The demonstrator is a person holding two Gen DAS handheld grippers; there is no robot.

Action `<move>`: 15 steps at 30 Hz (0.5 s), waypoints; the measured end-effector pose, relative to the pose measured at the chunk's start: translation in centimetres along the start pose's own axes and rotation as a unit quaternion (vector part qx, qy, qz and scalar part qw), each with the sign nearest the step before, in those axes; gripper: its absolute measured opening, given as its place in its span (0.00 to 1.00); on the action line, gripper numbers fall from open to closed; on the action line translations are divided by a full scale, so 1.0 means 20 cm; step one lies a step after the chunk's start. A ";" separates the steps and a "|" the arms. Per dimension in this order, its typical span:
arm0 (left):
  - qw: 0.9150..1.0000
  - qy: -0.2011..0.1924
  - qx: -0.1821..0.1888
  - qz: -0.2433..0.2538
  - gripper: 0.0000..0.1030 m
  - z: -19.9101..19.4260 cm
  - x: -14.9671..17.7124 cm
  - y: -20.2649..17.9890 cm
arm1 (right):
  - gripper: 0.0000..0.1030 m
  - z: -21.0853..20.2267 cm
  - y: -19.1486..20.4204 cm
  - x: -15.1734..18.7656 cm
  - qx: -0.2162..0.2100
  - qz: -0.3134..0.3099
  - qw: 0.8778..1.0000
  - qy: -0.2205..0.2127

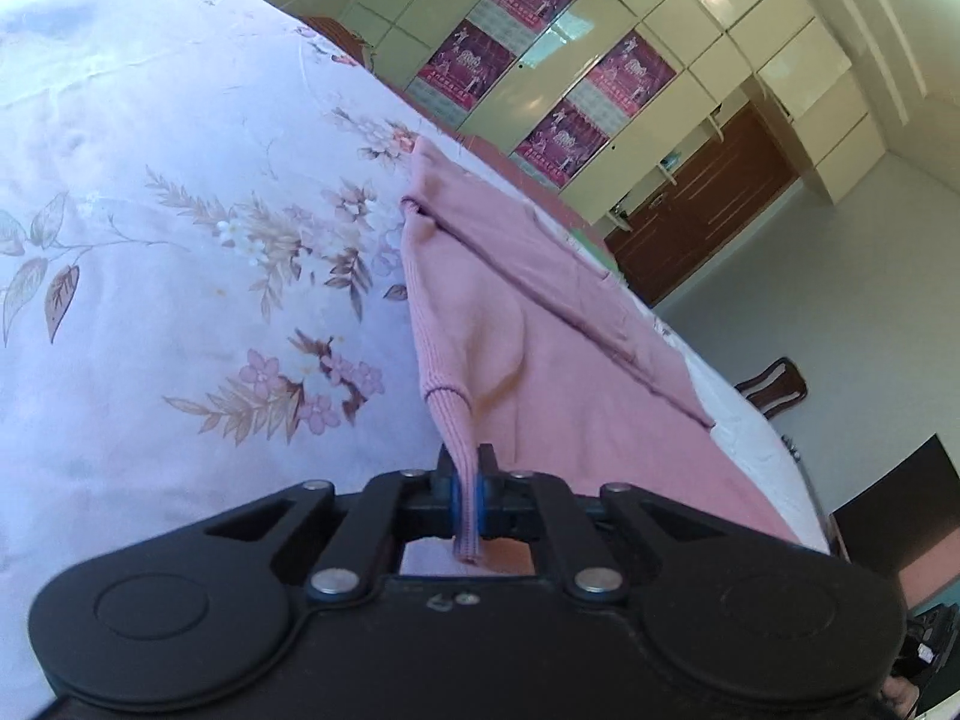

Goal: Fold small clothes
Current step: 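Grasp the hem edge with both tools and lift it toward the collar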

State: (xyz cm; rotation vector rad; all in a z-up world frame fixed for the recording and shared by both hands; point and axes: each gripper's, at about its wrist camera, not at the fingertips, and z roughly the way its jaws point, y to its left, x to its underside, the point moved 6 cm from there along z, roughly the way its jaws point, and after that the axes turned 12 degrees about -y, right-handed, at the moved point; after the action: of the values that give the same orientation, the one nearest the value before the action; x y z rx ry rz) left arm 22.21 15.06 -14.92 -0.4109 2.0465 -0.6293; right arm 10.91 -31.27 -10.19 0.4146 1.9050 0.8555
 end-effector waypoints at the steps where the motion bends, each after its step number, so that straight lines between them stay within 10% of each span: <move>1: 1.000 0.013 -0.007 -0.002 0.04 0.03 0.03 0.03 | 0.06 0.01 -0.02 0.01 0.011 0.001 1.000 0.004; 6: 0.998 0.035 -0.040 -0.037 0.04 0.13 0.14 0.13 | 0.06 0.16 -0.24 0.23 0.094 0.021 0.992 0.085; 15: 0.998 -0.012 -0.012 -0.059 0.04 0.06 0.03 0.03 | 0.06 0.09 -0.14 0.12 0.059 0.027 0.997 0.040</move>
State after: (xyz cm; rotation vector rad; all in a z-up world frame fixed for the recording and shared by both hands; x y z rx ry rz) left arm 22.95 14.90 -16.26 -0.5540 2.0195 -0.6672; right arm 11.59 -31.03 -14.15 0.5121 2.0335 0.8077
